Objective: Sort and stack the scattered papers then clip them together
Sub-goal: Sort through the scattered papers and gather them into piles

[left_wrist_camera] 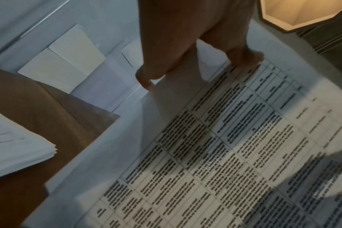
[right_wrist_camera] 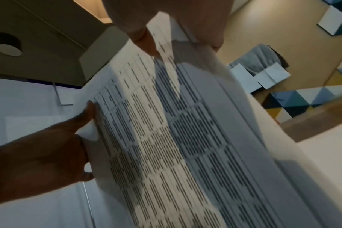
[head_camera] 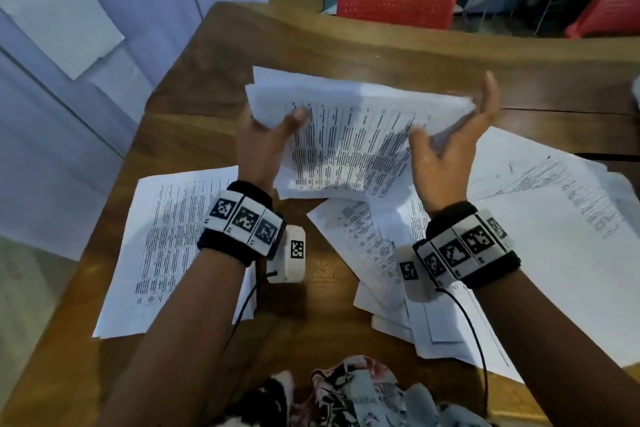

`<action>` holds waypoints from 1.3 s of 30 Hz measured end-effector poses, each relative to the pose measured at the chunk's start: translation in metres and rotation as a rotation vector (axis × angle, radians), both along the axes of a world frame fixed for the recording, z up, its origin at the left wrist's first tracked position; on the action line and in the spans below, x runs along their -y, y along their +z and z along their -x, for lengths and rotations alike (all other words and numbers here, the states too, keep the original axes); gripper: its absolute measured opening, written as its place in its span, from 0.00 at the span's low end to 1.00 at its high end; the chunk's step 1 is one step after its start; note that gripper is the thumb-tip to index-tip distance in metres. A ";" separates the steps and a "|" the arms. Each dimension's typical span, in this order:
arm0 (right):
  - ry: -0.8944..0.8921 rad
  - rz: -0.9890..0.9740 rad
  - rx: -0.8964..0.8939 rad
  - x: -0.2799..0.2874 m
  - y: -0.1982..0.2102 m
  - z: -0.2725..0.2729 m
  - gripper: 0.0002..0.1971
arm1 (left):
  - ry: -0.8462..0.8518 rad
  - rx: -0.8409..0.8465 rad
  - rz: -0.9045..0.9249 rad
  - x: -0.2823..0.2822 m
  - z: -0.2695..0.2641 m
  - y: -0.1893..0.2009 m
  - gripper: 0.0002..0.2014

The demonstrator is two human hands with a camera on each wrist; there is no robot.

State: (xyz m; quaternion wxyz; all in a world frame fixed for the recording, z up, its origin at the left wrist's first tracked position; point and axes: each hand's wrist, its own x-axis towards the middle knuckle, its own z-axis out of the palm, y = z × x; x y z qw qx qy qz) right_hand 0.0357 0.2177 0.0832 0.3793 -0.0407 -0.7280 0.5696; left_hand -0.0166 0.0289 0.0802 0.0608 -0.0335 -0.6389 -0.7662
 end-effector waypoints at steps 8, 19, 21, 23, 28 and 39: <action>-0.049 -0.161 0.145 -0.002 0.015 0.013 0.21 | -0.018 0.056 0.040 0.000 -0.003 -0.013 0.21; 0.067 0.151 0.217 0.004 0.004 0.006 0.22 | -0.117 0.057 0.008 0.012 -0.006 -0.002 0.25; 0.111 0.163 0.381 0.009 -0.012 0.005 0.17 | -0.124 0.120 0.033 0.009 -0.012 -0.008 0.29; 0.113 0.141 0.419 0.014 -0.016 0.005 0.15 | -0.079 0.125 0.044 0.007 -0.013 -0.010 0.20; 0.052 0.188 0.155 0.014 0.005 0.011 0.17 | 0.000 0.046 -0.004 0.016 -0.008 0.010 0.10; 0.053 0.090 0.471 0.023 -0.047 -0.007 0.12 | -0.073 0.299 0.245 0.012 -0.026 -0.044 0.19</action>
